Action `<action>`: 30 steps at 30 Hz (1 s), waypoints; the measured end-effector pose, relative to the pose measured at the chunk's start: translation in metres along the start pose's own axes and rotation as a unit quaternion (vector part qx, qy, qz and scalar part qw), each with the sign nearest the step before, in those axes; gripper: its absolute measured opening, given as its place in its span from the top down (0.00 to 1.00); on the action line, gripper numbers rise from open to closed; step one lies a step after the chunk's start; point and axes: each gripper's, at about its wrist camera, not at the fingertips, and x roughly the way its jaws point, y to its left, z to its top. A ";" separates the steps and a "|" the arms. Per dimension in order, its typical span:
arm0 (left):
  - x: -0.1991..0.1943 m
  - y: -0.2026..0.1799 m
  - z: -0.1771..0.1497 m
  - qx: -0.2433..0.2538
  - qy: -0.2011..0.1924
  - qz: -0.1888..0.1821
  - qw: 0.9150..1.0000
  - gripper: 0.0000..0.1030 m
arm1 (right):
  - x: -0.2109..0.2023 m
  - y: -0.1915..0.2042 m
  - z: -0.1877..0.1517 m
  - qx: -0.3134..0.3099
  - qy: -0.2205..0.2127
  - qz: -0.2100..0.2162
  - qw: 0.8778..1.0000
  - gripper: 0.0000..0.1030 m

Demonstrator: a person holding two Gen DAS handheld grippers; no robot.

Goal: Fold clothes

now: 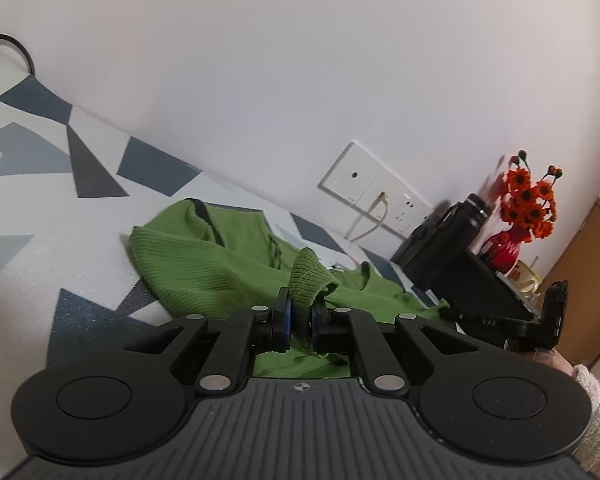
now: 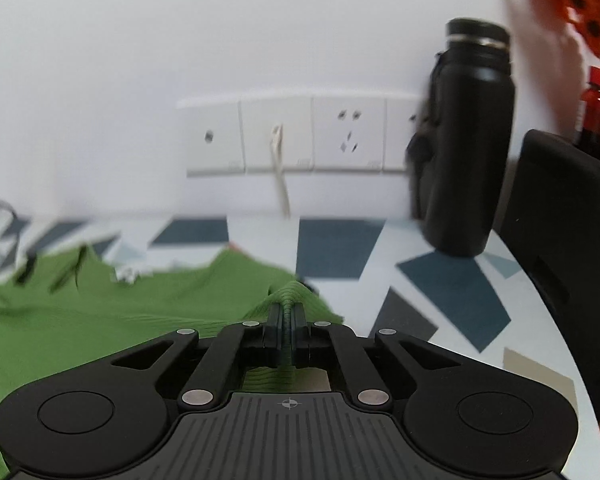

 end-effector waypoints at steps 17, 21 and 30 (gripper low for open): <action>0.017 -0.002 0.021 -0.008 -0.011 0.070 0.997 0.91 | 0.059 0.007 0.016 -0.023 0.002 -0.003 1.000 0.97; 0.026 0.012 0.011 -0.026 0.022 0.063 0.997 0.91 | 0.066 0.007 0.007 -0.029 0.021 -0.013 0.999 0.73; 0.025 0.008 0.012 -0.017 0.042 0.057 0.997 0.76 | -0.023 0.022 -0.019 -0.098 0.016 0.059 0.993 0.47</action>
